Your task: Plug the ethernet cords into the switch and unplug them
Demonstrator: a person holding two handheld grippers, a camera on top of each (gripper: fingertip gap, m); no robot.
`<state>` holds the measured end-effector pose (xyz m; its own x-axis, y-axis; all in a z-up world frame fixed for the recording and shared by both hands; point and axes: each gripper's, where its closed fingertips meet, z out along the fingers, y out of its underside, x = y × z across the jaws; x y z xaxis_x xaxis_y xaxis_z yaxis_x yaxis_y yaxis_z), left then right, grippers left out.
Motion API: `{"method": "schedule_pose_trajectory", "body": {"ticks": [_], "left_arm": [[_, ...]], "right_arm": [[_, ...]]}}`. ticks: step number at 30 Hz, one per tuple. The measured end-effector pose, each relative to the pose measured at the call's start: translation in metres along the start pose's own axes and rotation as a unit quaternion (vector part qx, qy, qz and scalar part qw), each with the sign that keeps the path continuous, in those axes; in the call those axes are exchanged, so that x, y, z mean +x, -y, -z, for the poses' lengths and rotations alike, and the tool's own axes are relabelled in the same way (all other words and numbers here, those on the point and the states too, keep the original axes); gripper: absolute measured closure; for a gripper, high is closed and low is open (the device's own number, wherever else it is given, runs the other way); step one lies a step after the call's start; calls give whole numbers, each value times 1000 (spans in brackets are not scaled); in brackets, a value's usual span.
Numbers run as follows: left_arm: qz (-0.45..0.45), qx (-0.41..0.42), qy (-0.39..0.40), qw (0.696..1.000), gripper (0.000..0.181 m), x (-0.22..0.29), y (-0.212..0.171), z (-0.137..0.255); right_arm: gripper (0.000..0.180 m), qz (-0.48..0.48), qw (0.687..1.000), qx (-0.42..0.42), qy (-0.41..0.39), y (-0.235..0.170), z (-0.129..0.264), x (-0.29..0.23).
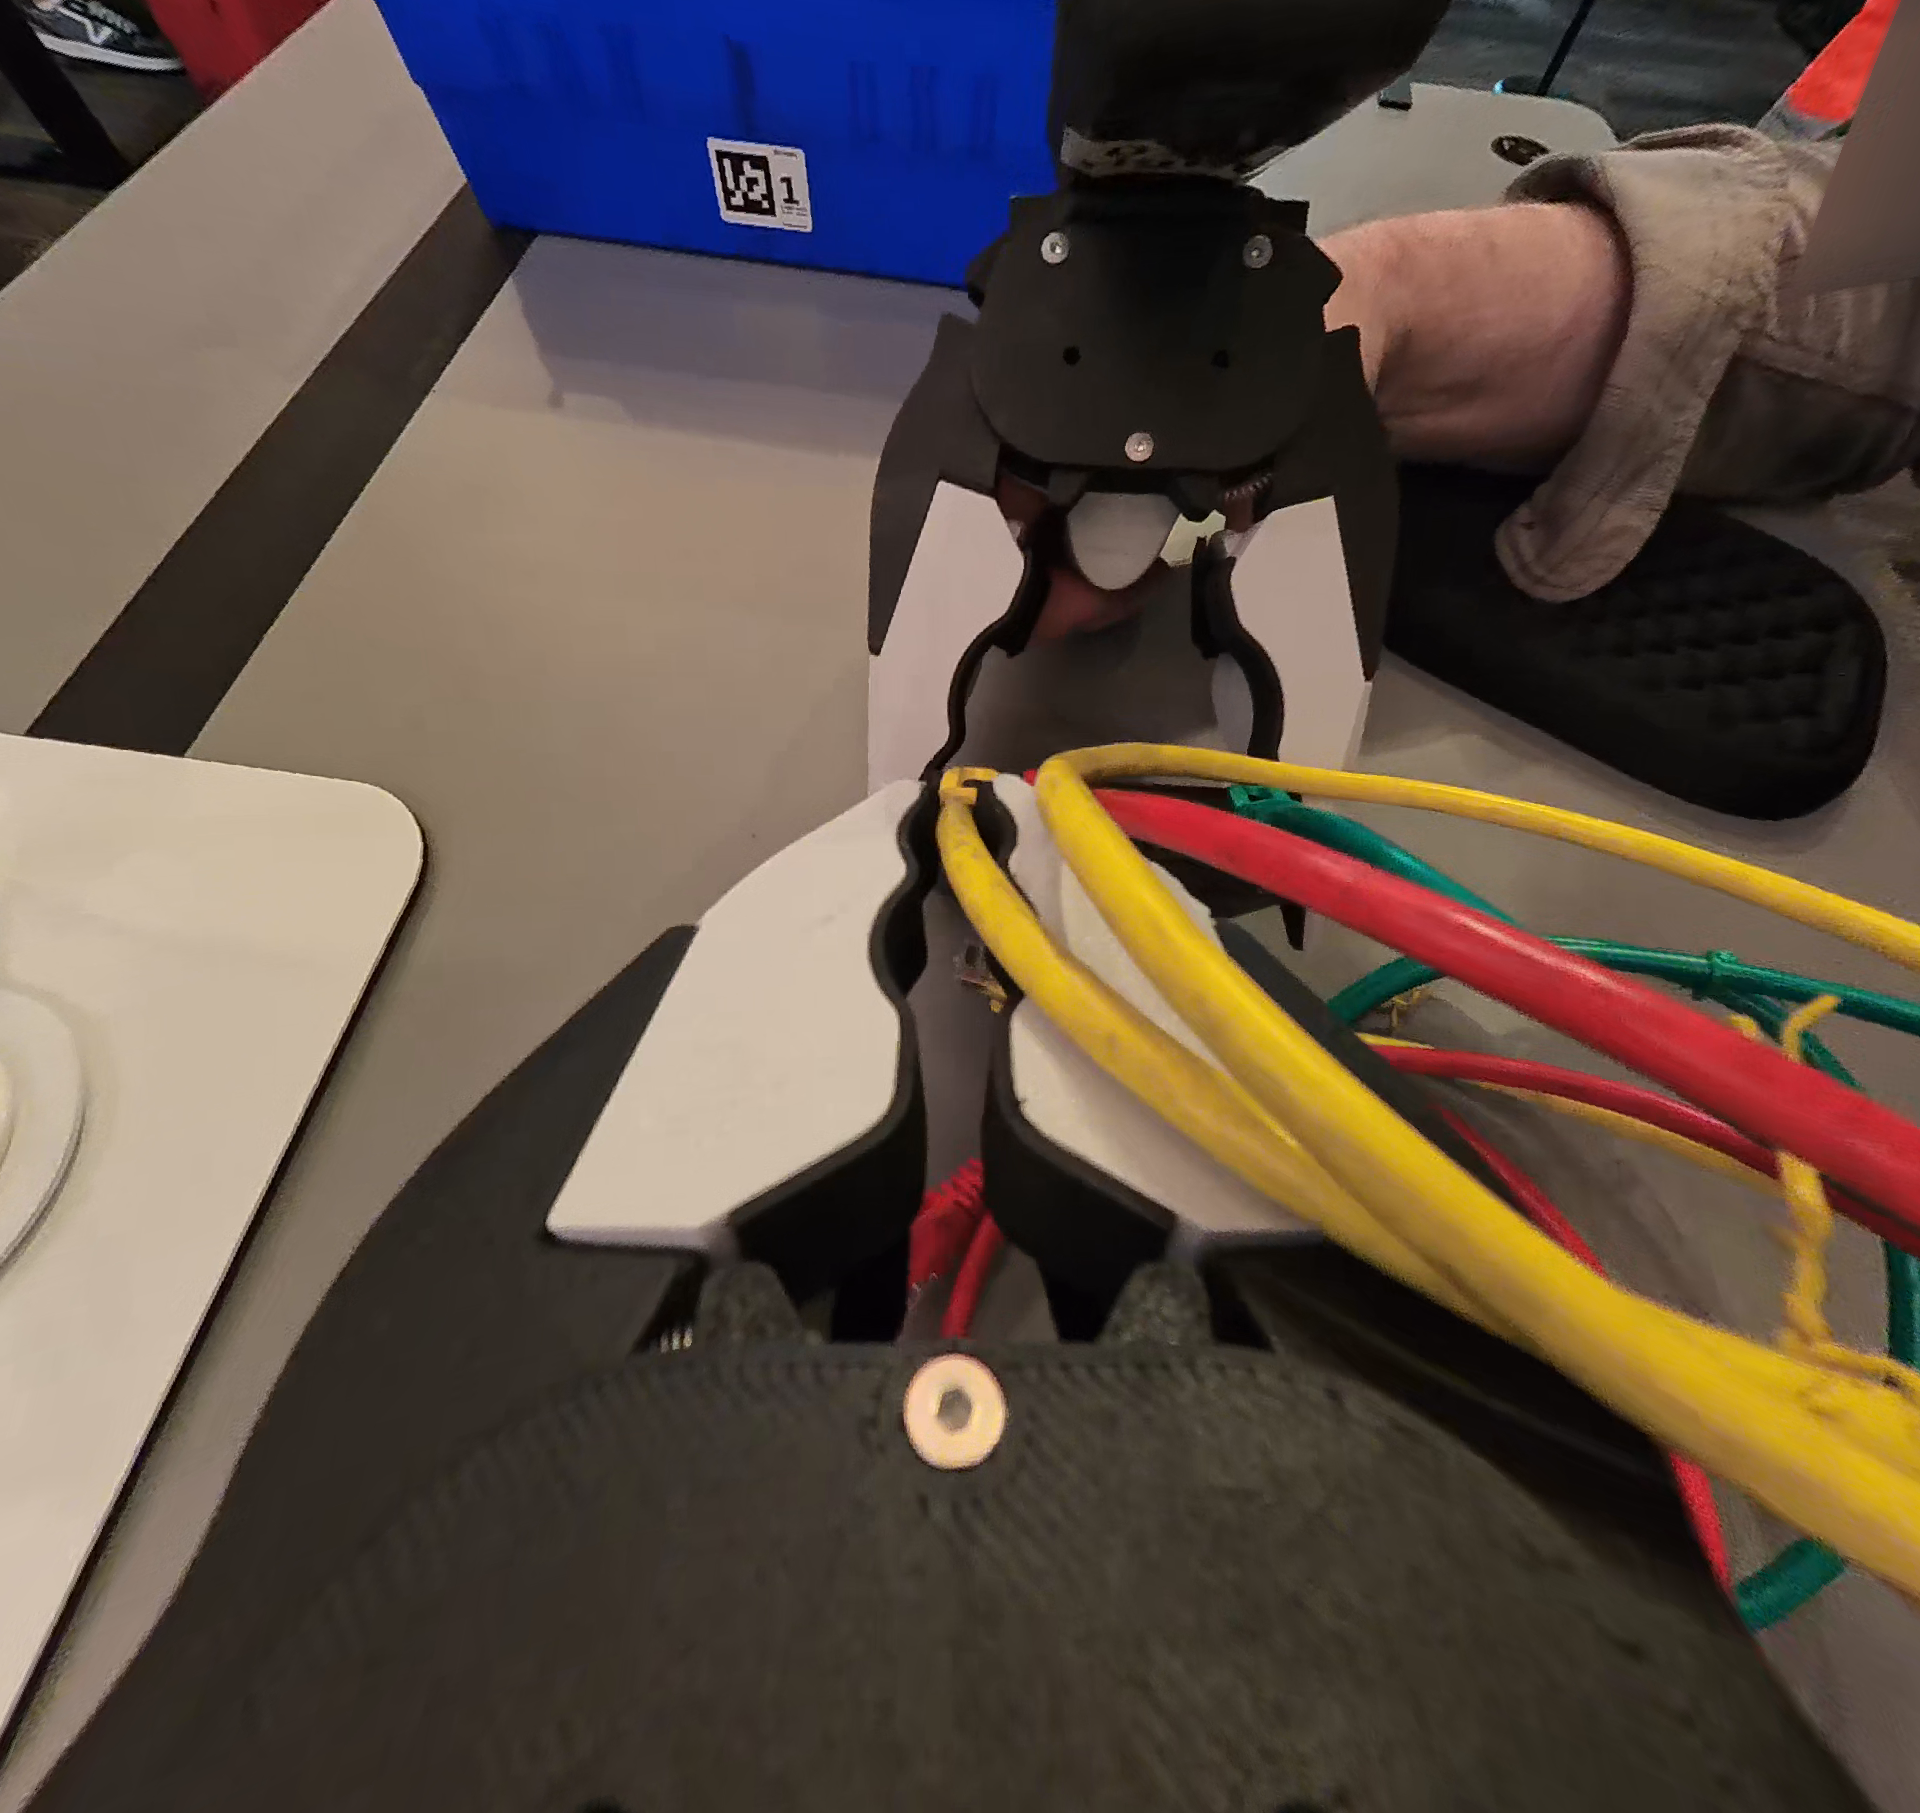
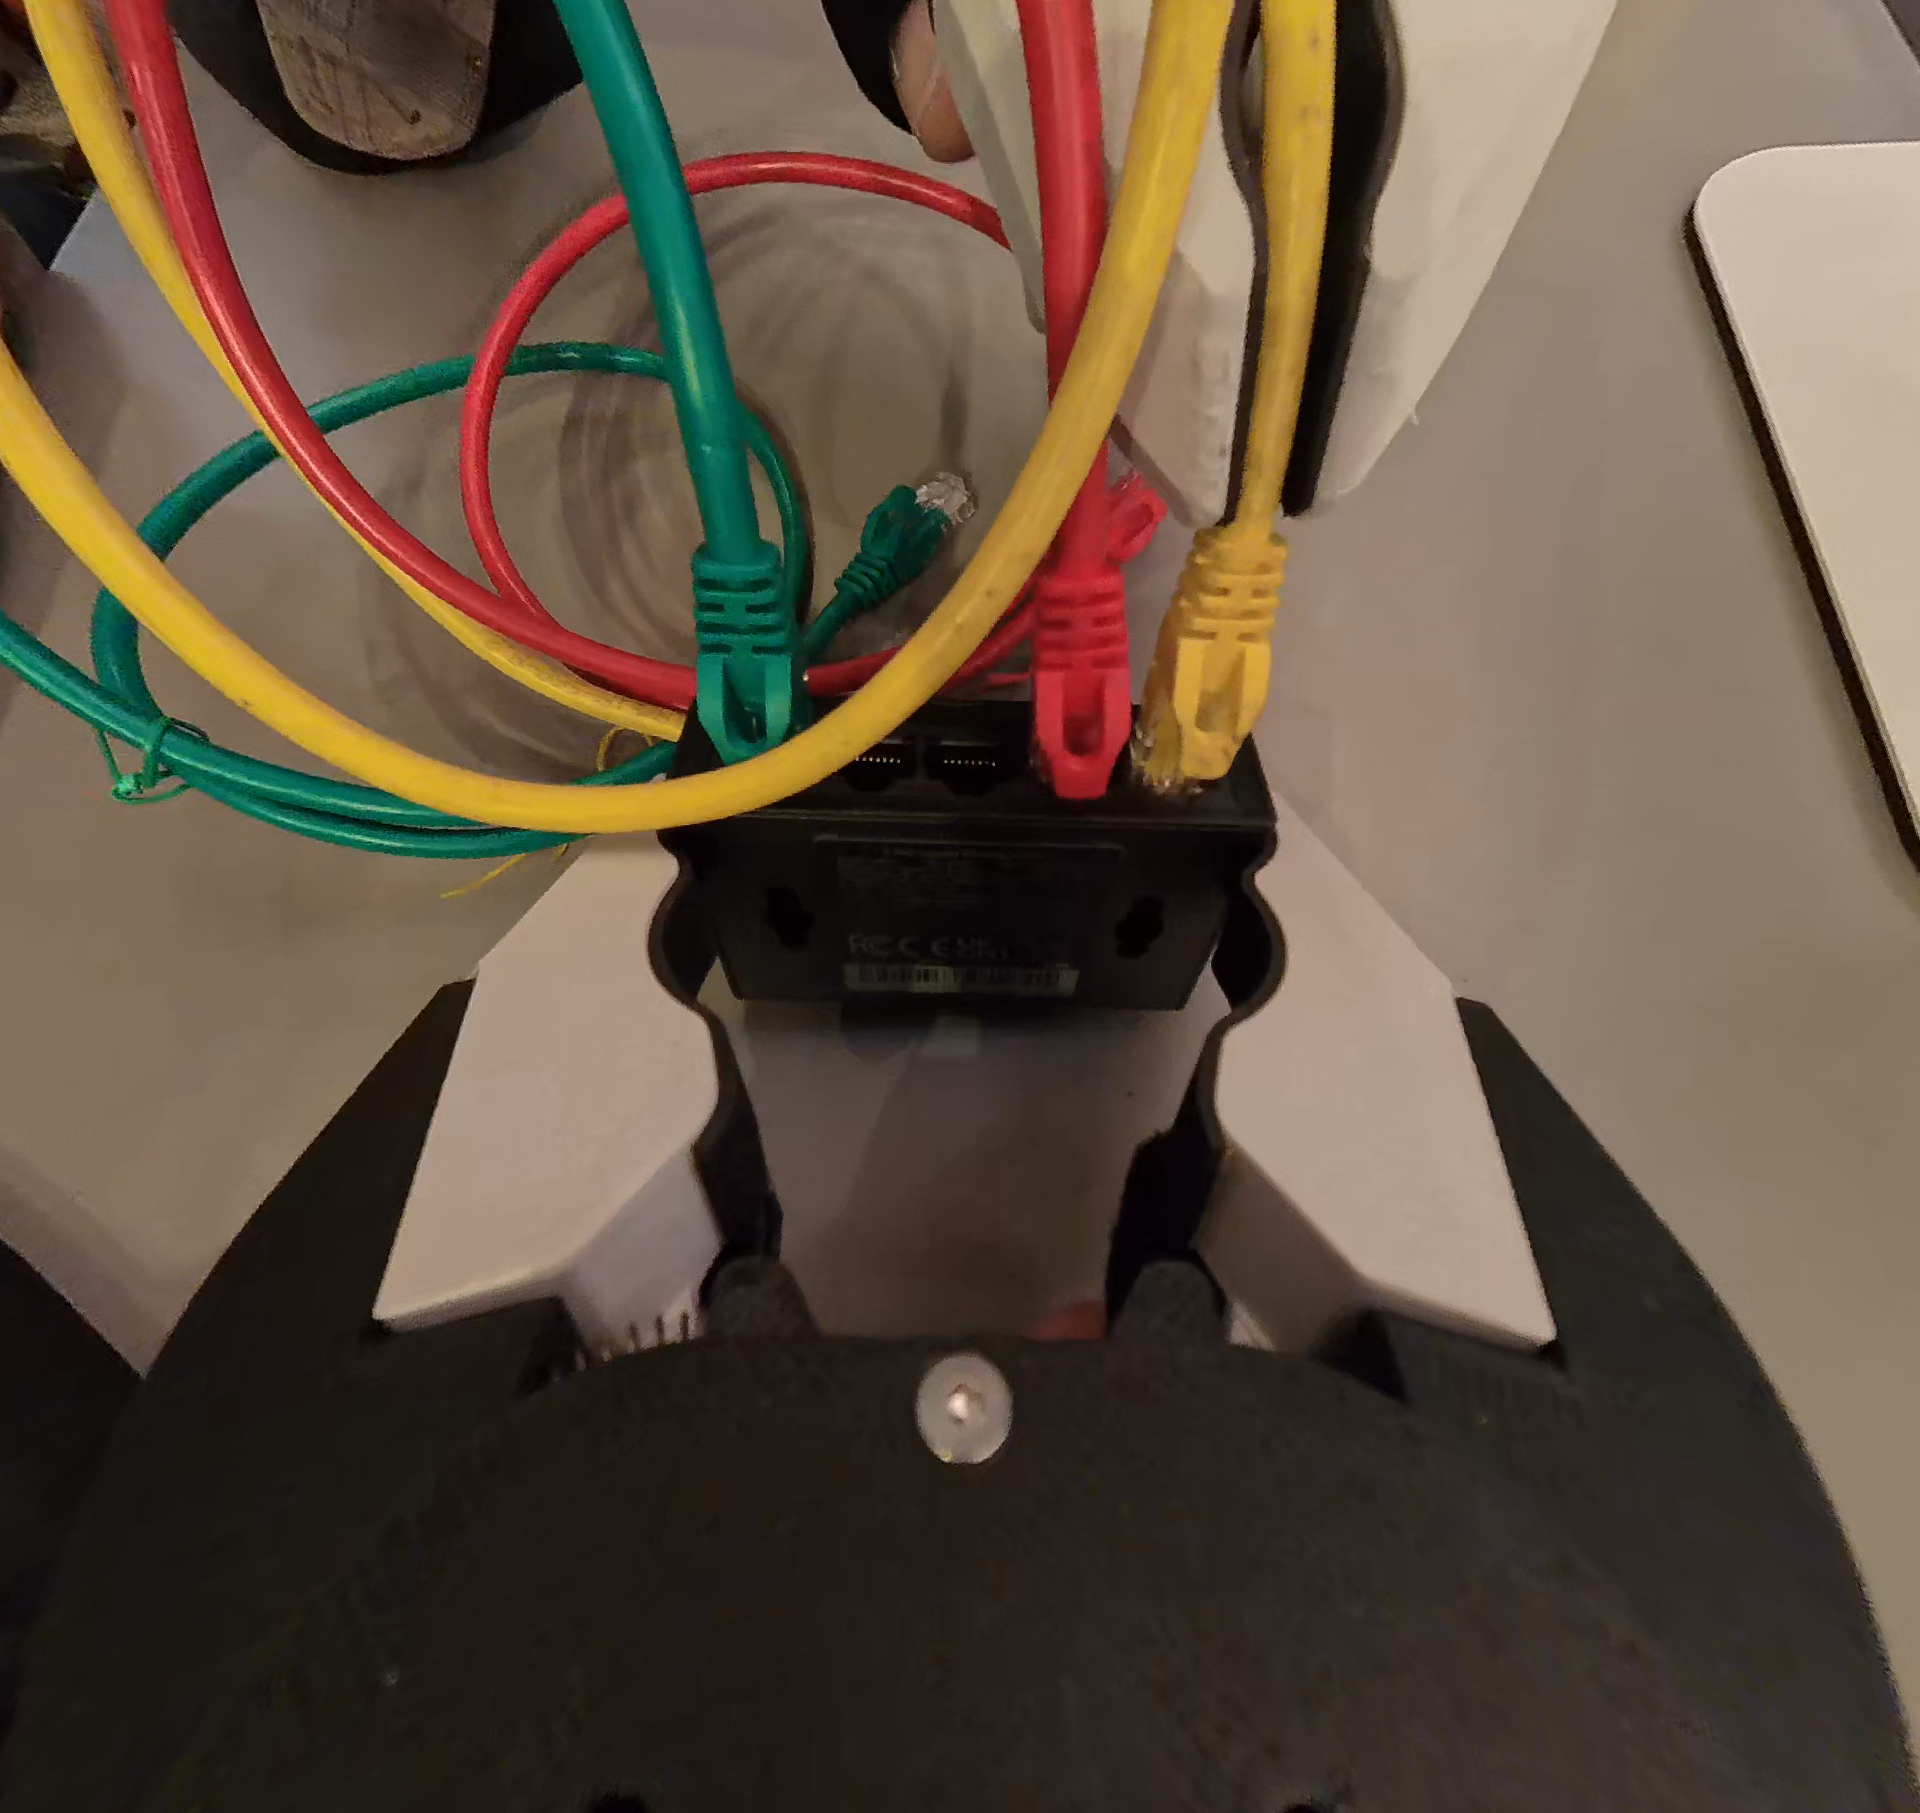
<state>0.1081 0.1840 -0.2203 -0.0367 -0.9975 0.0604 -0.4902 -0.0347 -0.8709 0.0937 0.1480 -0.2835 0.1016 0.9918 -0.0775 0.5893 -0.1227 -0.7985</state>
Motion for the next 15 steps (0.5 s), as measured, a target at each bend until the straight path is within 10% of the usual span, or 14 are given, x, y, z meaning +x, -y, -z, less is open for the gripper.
{"method": "schedule_pose_trajectory", "body": {"ticks": [15], "left_arm": [[-17, -4, -4, 1000, 170, 6, 3, -4]], "right_arm": [[83, 10, 1000, 1, -1, 4, 0, -3]]}}
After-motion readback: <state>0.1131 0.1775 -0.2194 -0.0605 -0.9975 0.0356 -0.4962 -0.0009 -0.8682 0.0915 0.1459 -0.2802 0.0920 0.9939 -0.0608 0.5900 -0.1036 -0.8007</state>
